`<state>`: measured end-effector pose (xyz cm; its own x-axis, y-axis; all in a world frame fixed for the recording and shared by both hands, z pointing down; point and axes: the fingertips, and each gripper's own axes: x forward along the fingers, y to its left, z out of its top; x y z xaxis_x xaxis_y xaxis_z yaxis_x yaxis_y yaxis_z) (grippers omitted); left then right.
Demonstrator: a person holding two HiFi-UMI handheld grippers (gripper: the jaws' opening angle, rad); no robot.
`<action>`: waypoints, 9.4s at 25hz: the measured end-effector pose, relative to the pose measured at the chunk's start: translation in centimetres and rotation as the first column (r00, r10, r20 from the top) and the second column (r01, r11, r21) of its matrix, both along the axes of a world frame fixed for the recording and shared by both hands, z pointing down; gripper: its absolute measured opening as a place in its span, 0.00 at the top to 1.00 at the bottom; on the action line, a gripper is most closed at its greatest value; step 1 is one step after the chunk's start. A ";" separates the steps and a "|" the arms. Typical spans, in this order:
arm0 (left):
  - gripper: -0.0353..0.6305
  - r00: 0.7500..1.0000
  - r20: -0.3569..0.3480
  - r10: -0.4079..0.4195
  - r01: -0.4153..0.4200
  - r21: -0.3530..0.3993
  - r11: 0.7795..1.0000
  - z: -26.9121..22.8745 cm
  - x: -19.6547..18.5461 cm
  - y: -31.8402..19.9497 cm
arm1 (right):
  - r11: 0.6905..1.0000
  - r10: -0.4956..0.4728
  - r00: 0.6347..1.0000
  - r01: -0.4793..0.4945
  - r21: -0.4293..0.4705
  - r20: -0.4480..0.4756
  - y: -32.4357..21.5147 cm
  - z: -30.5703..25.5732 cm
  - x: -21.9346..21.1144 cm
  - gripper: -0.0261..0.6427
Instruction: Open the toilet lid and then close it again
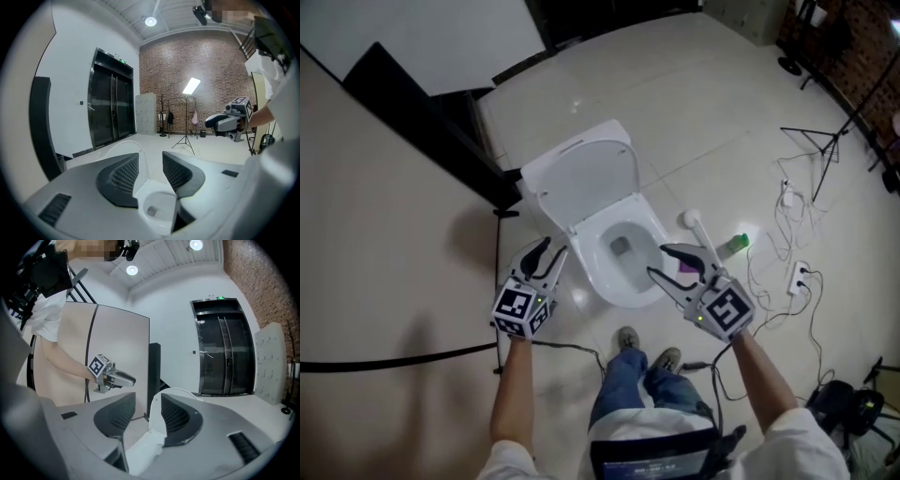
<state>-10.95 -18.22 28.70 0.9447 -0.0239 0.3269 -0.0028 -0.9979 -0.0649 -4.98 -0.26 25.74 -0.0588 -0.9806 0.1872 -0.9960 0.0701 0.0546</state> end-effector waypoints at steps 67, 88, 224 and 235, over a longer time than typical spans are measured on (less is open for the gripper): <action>0.77 0.503 0.797 0.334 -0.688 0.135 0.713 46.2 -5.9 14.3 | 0.956 0.160 0.962 -0.095 -0.278 0.220 9.8 28.7 -7.1 0.71; 0.77 0.912 0.092 0.401 -0.376 -0.207 0.903 13.7 -2.6 14.8 | 0.959 0.193 0.978 -0.172 -0.227 0.073 7.7 14.1 -5.1 0.71; 0.83 0.706 0.348 0.617 -0.688 0.544 0.481 28.9 -2.8 1.6 | 0.847 0.070 0.647 -0.440 -0.297 -0.760 -11.2 25.3 -10.7 0.83; 0.85 0.931 0.178 0.320 -0.320 -0.029 0.947 19.2 4.2 -10.8 | 0.734 0.265 0.663 -0.609 -0.300 -0.700 -6.9 13.9 -8.8 0.83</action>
<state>-6.77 -29.03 47.94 0.8290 0.2695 0.4901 0.3281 -0.9440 -0.0358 -13.80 -7.20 39.65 0.6395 -0.6187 0.4563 -0.6798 -0.1780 0.7114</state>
